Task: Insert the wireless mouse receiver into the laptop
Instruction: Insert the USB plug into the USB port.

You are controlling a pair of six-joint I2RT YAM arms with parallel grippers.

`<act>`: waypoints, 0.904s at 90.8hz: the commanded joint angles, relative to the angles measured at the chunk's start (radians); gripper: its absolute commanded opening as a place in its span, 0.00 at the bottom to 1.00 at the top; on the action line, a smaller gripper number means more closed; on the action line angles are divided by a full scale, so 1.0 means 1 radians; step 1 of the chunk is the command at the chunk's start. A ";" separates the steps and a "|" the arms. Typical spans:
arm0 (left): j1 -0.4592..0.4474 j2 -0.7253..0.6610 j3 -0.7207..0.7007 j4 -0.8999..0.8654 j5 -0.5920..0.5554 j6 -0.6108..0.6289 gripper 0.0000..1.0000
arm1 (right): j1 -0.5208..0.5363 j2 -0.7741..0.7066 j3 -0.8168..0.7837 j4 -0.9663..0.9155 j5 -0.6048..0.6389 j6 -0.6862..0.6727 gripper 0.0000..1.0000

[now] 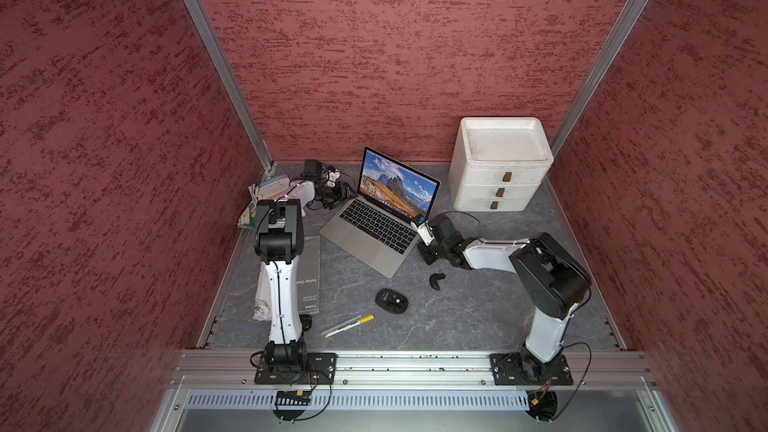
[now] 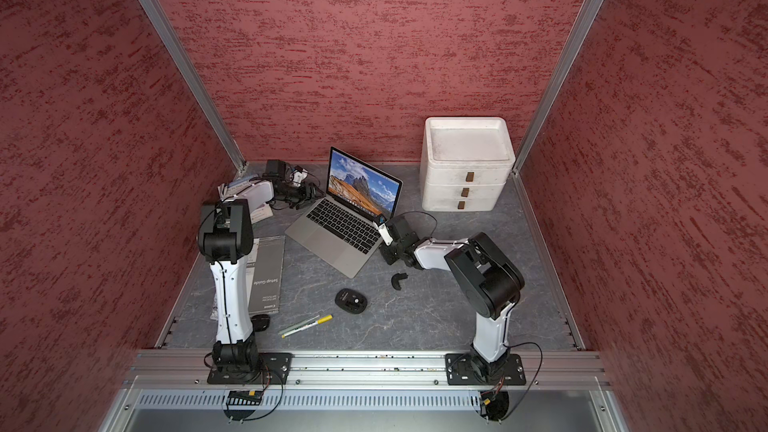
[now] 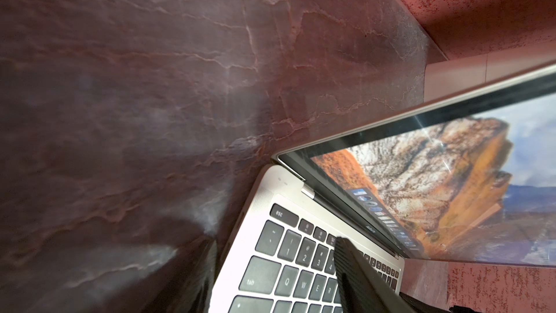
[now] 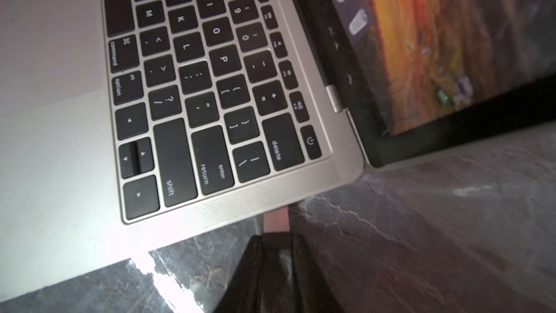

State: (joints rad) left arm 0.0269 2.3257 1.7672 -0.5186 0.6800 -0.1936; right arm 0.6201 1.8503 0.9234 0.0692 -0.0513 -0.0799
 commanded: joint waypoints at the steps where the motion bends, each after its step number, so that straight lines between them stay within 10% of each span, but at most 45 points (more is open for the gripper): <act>1: -0.018 0.021 0.009 -0.096 0.063 0.013 0.70 | 0.018 0.001 0.010 -0.148 0.019 0.032 0.34; 28: -0.012 0.020 0.027 -0.119 0.056 0.032 0.74 | -0.010 -0.063 0.220 -0.504 0.001 0.058 0.57; 82: -0.011 0.040 0.072 -0.132 0.052 0.026 0.74 | -0.005 0.209 0.597 -0.818 0.025 0.098 0.44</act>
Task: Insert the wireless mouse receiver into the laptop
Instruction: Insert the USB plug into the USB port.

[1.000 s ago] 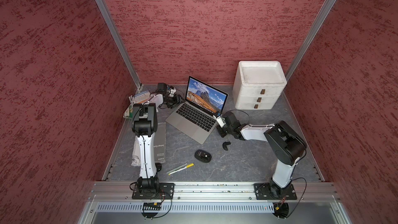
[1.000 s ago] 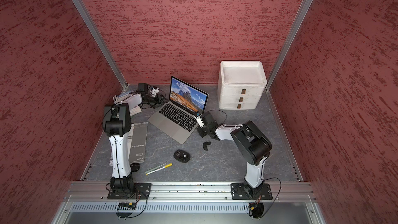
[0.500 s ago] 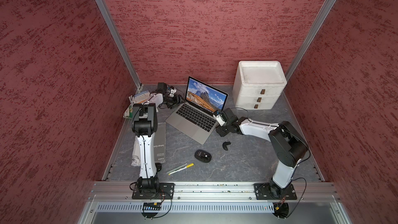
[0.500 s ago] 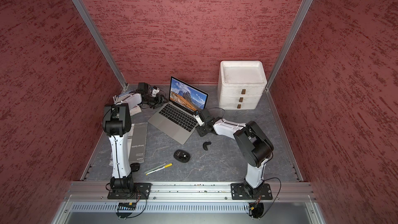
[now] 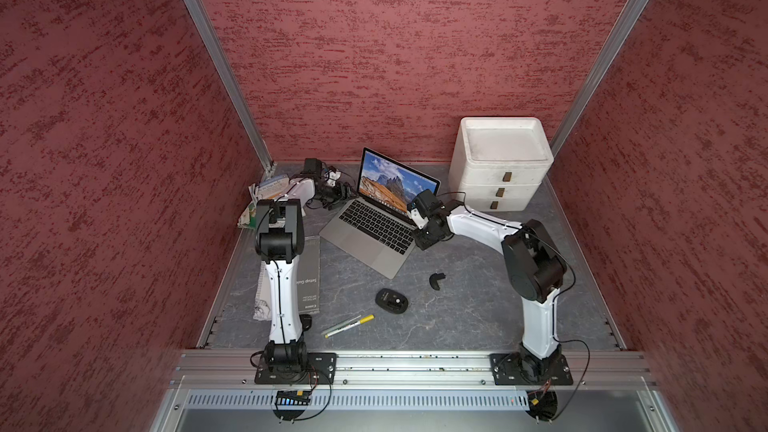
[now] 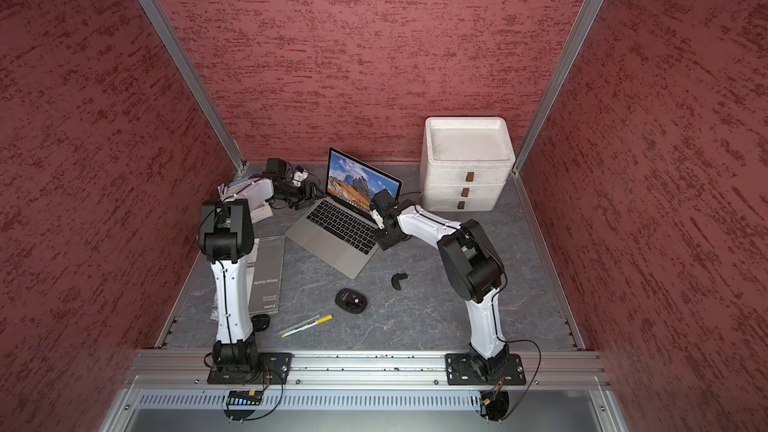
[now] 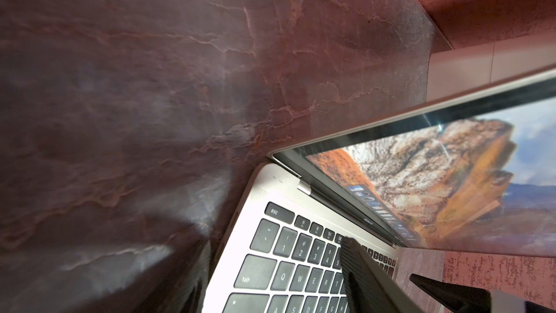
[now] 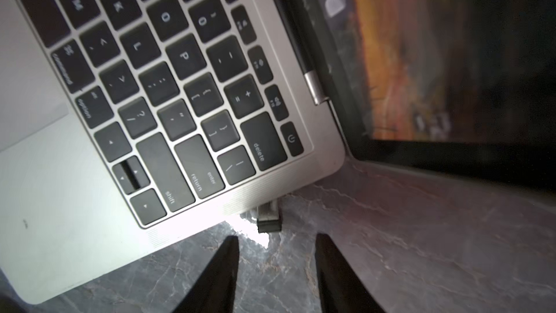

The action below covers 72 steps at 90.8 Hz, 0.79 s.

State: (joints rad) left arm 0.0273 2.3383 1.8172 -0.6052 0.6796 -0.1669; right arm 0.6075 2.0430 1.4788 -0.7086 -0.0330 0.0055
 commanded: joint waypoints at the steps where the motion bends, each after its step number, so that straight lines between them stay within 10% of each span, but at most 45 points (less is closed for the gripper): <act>1: -0.012 0.029 0.023 -0.045 0.052 -0.001 0.74 | 0.008 0.019 0.043 -0.039 0.005 0.014 0.43; 50: -0.012 0.037 0.036 -0.051 0.060 0.001 0.73 | 0.007 0.072 0.055 -0.066 0.011 0.013 0.20; 72: -0.012 0.042 0.040 -0.049 0.064 0.001 0.73 | -0.001 0.092 0.059 -0.048 0.008 0.011 0.25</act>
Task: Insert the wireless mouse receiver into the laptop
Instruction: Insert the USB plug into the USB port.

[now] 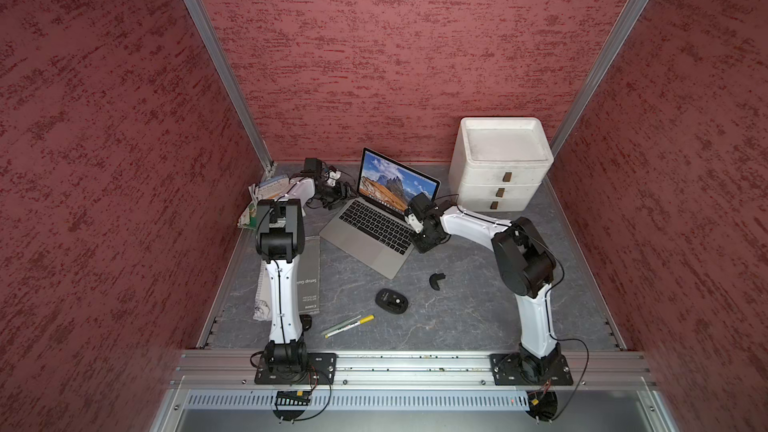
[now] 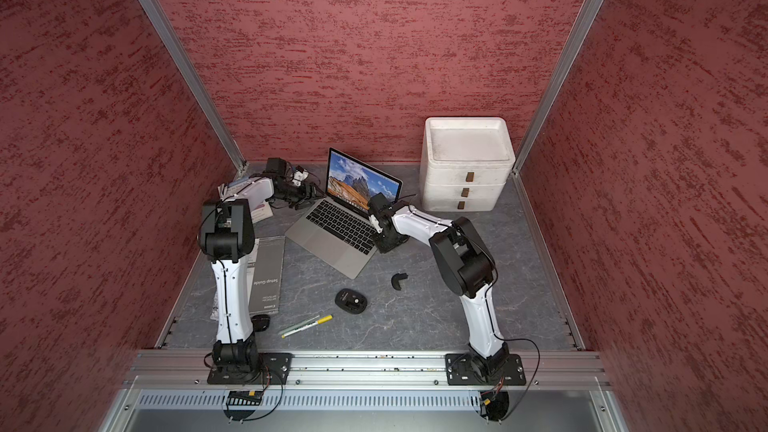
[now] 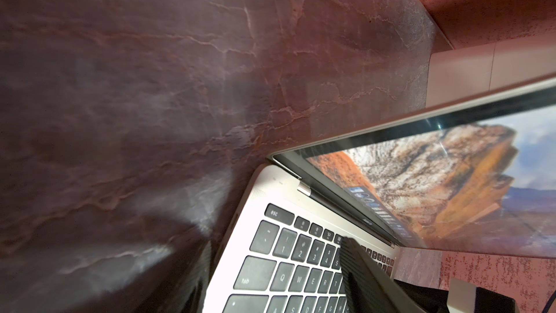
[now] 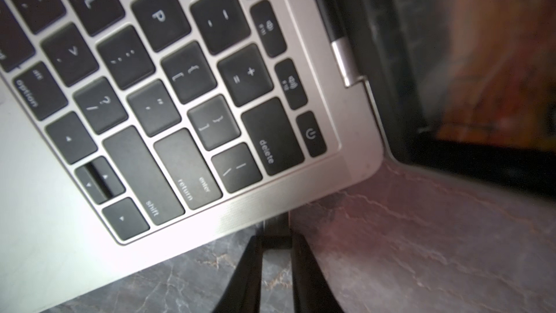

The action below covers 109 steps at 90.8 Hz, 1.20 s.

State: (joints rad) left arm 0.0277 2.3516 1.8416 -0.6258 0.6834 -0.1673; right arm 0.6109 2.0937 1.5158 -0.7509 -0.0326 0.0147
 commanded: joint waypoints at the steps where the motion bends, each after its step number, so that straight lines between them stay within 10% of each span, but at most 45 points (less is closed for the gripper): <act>1: -0.012 0.028 0.016 -0.029 0.061 0.003 0.73 | -0.005 0.042 0.022 -0.004 0.007 0.000 0.25; 109: -0.011 0.092 0.105 -0.072 0.099 0.002 0.73 | -0.039 -0.093 -0.180 0.235 -0.033 -0.139 0.00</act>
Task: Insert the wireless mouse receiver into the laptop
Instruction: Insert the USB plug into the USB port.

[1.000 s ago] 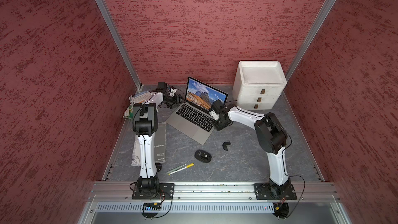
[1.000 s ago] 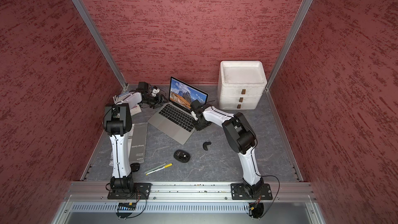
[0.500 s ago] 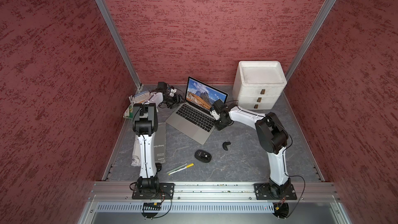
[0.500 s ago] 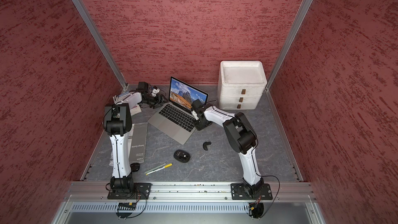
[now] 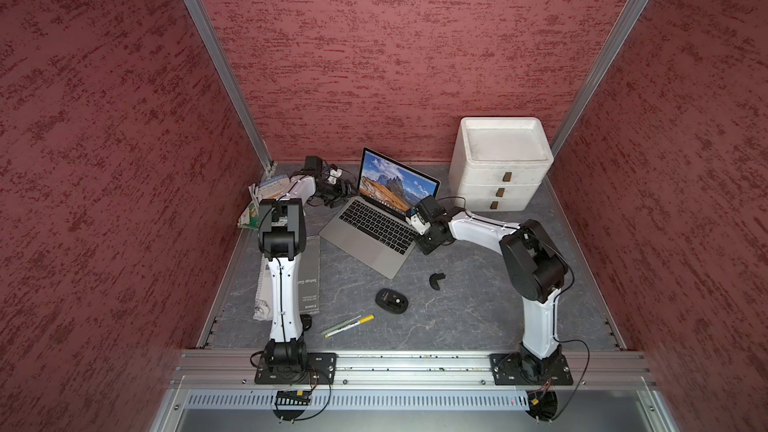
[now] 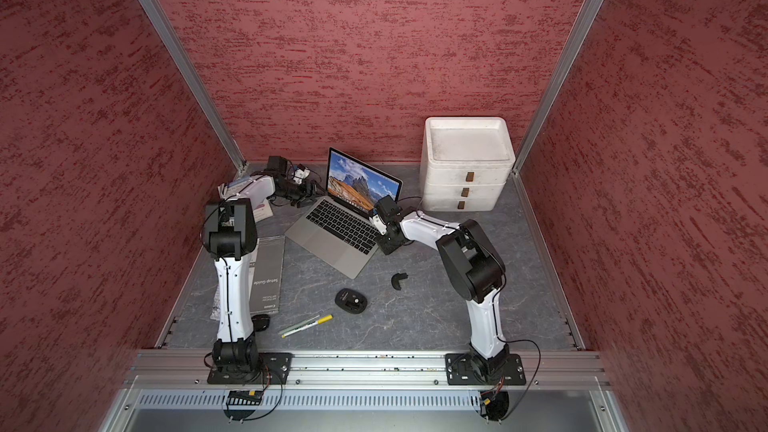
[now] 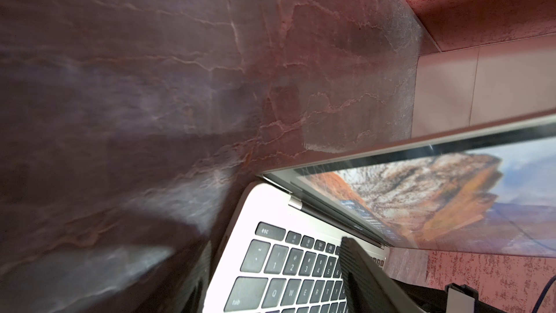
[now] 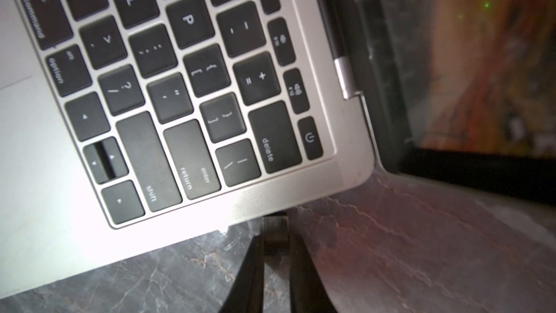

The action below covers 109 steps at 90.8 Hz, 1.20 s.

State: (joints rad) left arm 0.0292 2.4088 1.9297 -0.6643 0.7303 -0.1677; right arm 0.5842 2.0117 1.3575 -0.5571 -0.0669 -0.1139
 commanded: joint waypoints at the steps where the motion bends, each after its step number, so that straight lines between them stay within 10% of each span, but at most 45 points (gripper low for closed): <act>1: -0.011 0.035 0.017 -0.034 0.051 0.004 0.73 | -0.011 -0.011 -0.023 0.045 0.000 -0.010 0.00; 109: -0.001 0.058 0.052 -0.076 0.079 0.013 0.73 | -0.011 -0.077 -0.129 0.204 -0.036 -0.029 0.00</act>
State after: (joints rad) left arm 0.0383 2.4332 1.9694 -0.6998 0.7620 -0.1669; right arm 0.5804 1.9461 1.2274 -0.3824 -0.0902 -0.1322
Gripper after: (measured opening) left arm 0.732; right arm 0.165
